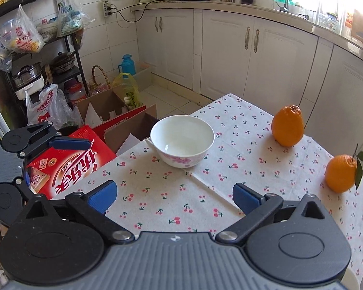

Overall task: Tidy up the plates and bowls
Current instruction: 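Move the right tool to the pink-patterned bowl and grasp its rim, then lift the pink-patterned bowl with the right tool toward the nested bowls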

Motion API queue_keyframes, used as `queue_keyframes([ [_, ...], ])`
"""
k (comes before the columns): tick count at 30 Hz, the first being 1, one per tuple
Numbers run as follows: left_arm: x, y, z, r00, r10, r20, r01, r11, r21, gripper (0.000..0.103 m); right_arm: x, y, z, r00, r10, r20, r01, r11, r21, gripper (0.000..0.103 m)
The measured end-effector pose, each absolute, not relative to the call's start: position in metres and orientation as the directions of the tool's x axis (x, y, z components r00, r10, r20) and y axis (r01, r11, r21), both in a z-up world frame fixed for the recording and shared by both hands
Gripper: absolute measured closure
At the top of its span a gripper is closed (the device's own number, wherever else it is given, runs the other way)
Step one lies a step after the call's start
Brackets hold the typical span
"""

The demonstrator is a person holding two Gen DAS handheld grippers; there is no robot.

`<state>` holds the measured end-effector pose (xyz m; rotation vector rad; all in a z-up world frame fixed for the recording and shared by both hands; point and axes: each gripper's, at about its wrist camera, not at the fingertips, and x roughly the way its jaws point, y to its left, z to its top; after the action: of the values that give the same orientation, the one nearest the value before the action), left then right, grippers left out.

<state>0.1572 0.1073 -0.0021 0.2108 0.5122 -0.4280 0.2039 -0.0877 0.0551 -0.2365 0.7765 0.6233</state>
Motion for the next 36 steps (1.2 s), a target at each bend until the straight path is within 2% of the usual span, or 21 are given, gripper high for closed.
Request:
queue_keyframes([
  [7,0.209,0.105,-0.016,0.796,-0.308,-0.522,0.403,0.912,0.076,0.006,0.262,-0.073,0.051,0.471,0.458,-0.754,-0.646,0.761,0.06,0.0],
  [16,0.25,0.098,-0.038,0.775,-0.288,-0.563,0.386,0.921,0.06,0.007,0.339,-0.064,0.027,0.354,0.5,-0.791,-0.643,0.744,0.182,0.002],
  [26,0.27,0.094,-0.049,0.759,-0.298,-0.579,0.413,0.908,0.075,0.007,0.379,-0.045,-0.001,0.273,0.526,-0.806,-0.641,0.724,0.255,0.019],
  [32,0.278,0.094,-0.051,0.748,-0.309,-0.588,0.419,0.906,0.056,0.009,0.383,-0.037,-0.011,0.248,0.53,-0.811,-0.643,0.716,0.271,0.024],
  [36,0.279,0.093,-0.051,0.747,-0.309,-0.589,0.418,0.907,0.054,0.015,0.384,-0.037,-0.013,0.245,0.532,-0.811,-0.64,0.717,0.277,0.028],
])
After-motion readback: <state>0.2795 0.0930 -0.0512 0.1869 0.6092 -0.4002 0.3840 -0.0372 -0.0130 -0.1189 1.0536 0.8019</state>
